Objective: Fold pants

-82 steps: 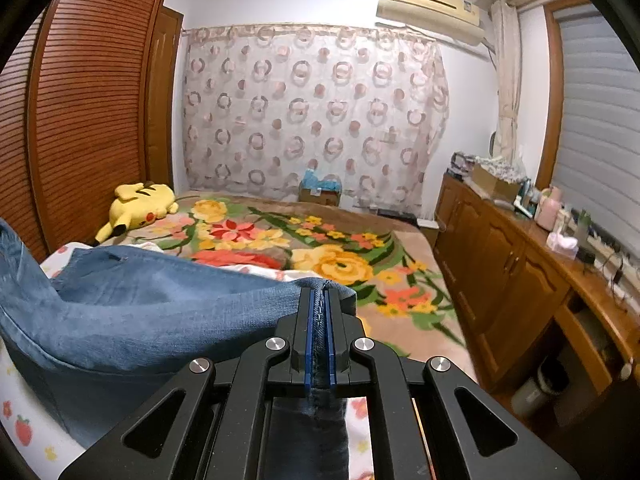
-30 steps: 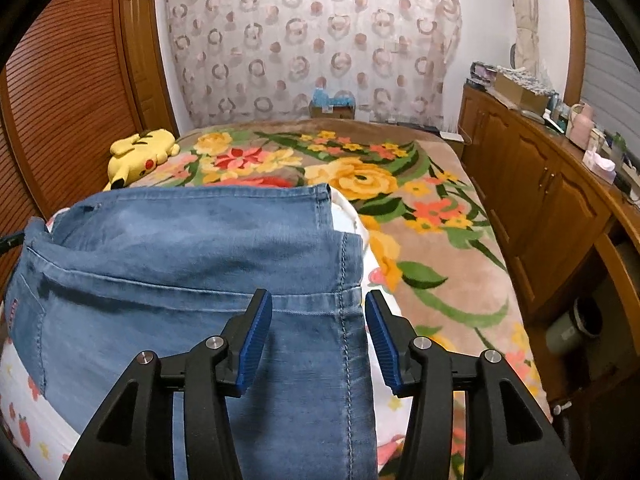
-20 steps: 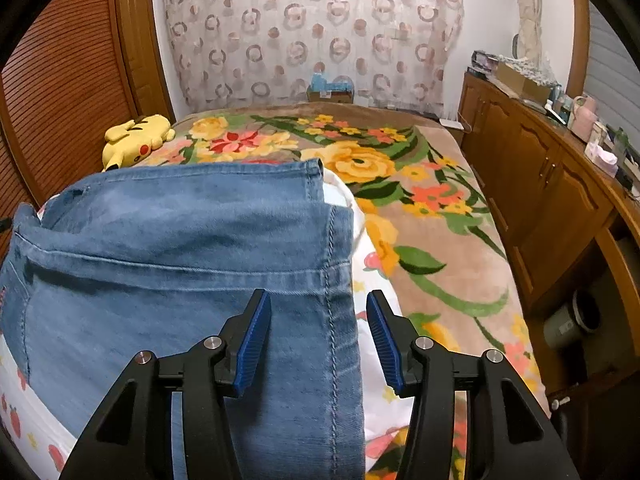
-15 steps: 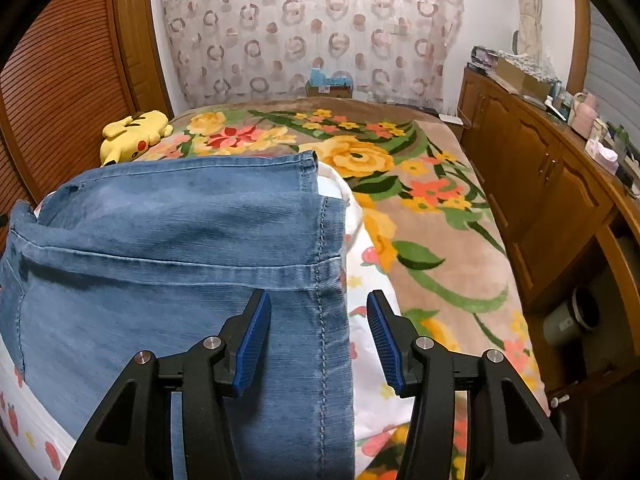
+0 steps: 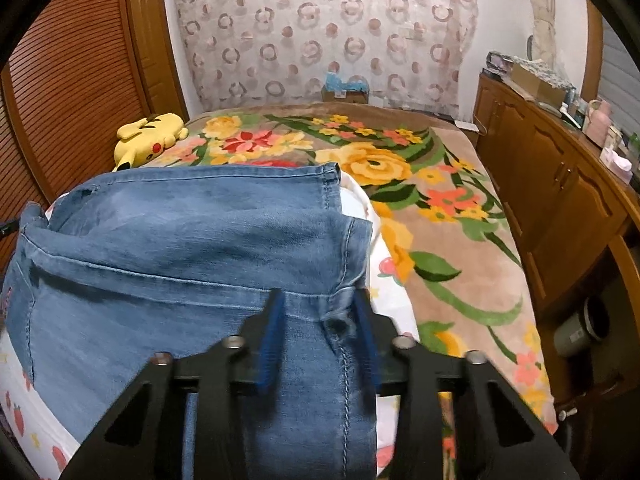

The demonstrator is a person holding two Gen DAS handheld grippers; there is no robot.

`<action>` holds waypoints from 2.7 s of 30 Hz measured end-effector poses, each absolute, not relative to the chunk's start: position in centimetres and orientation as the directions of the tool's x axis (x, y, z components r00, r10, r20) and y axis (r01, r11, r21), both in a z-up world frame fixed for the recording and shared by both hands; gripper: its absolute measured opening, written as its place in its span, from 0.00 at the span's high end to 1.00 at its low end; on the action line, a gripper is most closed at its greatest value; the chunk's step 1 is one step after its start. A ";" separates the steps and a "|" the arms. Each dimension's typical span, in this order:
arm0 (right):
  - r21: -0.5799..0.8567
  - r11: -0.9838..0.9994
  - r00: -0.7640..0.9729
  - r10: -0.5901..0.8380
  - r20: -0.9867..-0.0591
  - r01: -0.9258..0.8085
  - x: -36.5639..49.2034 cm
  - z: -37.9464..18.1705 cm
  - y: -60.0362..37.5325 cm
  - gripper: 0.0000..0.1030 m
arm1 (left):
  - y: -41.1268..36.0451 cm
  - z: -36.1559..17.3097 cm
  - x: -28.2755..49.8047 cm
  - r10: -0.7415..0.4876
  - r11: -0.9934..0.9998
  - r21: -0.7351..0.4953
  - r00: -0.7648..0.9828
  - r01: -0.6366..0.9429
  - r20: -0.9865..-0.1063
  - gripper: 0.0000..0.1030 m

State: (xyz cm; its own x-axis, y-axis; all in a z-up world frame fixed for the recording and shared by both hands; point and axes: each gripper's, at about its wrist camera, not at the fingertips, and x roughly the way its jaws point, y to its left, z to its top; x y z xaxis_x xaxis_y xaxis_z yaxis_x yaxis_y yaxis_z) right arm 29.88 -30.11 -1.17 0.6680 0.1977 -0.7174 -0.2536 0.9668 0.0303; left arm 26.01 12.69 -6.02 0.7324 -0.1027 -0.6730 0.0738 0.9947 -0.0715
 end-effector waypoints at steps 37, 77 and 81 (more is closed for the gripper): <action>-0.106 0.980 0.808 0.075 -0.584 -0.168 27.3 0.7 -30.0 0.96 | 13.0 -1.8 26.4 -0.082 0.997 -0.040 0.803 0.072 -0.590 0.97; -0.190 0.966 0.758 0.008 -0.652 -0.173 39.5 -3.7 -26.3 0.96 | 13.4 -5.4 36.4 0.029 0.999 0.043 0.766 -0.002 -0.642 0.97; -0.148 0.974 0.761 0.037 -0.648 -0.173 38.9 -3.4 -26.4 0.96 | 12.9 -5.2 35.9 0.028 0.999 0.052 0.759 0.008 -0.650 0.93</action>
